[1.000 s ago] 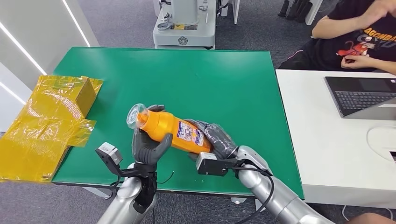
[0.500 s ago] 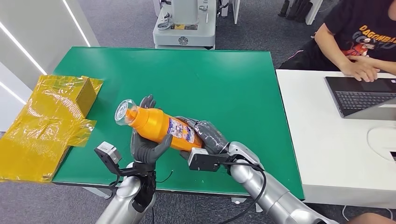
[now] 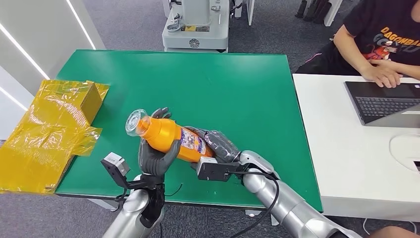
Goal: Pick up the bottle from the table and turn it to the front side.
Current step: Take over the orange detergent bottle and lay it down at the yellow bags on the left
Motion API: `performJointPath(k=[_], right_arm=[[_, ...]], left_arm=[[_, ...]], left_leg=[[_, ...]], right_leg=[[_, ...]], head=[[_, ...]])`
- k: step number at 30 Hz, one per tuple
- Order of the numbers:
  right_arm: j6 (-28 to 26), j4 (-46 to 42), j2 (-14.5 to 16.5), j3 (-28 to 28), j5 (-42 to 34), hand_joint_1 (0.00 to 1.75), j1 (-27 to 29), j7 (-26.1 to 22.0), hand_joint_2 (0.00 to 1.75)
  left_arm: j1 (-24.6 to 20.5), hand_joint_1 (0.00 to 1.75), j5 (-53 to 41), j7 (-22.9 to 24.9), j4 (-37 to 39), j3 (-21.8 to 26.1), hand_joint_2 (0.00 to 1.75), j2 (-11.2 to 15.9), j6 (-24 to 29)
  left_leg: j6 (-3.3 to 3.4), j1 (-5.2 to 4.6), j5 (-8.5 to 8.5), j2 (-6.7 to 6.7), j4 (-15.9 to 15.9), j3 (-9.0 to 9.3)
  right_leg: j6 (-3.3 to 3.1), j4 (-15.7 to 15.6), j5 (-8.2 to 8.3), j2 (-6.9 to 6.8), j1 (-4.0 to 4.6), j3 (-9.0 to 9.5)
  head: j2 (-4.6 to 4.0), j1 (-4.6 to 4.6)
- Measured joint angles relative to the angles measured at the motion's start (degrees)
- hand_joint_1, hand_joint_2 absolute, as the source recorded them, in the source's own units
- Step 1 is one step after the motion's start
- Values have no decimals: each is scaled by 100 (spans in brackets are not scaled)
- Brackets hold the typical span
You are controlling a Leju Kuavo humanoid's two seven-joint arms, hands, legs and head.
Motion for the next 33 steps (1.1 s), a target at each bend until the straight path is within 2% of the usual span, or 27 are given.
performJointPath(k=[21, 22, 25, 26, 33], right_arm=[[10, 39, 45, 69, -18, 175, 0, 26, 175], [10, 37, 45, 69, -18, 156, 1, 26, 175], [-13, 27, 46, 69, -29, 25, 5, 33, 175], [-46, 19, 49, 67, -42, 0, 11, 40, 175], [-654, -256, 115, -79, -415, 0, 235, 148, 175]], left_arm=[[28, 175, -124, 97, -5, 143, 175, -2, -110], [28, 175, -125, 97, -5, 144, 175, -2, -110], [29, 175, -133, 98, -6, 147, 175, -2, -112], [30, 175, -144, 102, -7, 148, 175, -2, -112], [22, 175, -233, 121, -32, 185, 175, -12, -65]], left_leg=[[0, 0, 0, 0, 0, 1], [0, 0, 0, 0, 0, 1], [0, 0, 0, 0, 0, 1], [0, 0, 0, 0, 0, 1], [0, 0, 0, -1, 0, 0]], right_leg=[[0, 0, 0, 0, 0, 0], [0, 0, 0, 0, 0, 0], [0, 0, 0, 0, 0, 0], [0, 0, 0, 0, 0, 0], [0, 0, 0, 0, 0, 0]], head=[[0, -1], [0, -1], [0, 0], [0, 0], [0, 0]])
